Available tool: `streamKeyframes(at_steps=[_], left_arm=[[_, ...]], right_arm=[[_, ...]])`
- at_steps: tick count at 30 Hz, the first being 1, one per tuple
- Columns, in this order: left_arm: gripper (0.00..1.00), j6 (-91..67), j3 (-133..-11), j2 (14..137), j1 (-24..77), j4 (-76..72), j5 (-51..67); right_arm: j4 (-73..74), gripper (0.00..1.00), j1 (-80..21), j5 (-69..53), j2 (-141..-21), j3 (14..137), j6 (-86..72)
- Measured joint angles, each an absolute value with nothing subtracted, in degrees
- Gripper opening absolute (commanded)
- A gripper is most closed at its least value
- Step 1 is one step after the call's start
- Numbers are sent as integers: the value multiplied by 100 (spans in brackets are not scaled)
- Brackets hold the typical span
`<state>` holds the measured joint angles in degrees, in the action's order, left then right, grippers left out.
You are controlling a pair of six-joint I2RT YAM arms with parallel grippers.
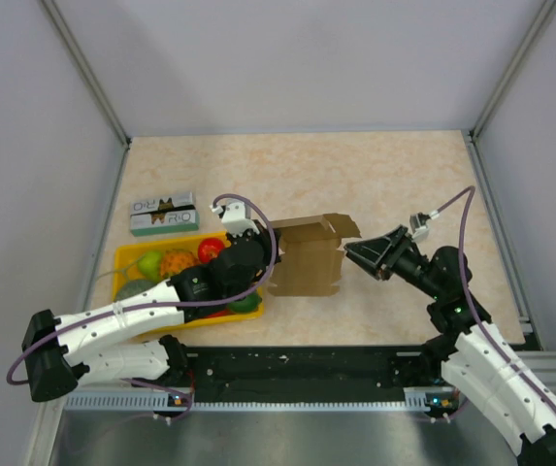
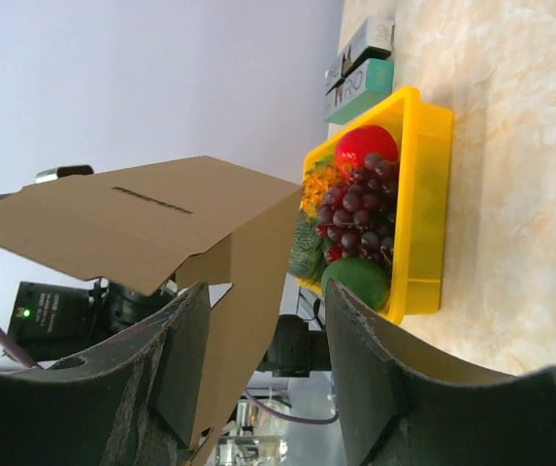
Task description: Fold the paper box
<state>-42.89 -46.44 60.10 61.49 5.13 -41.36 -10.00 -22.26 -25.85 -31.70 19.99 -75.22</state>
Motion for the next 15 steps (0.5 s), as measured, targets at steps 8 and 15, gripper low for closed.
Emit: streamKeyframes(at_steps=[8, 15], left_arm=[[0, -4244, -4644, 6010, 6149, 506, -4134], [0, -4176, -4644, 6010, 6149, 427, -4123]], right_arm=[[-1203, 48, -2226, -2596, -3426, 1999, -7529], [-1520, 48, -2226, -2604, -3645, 1999, -7585]])
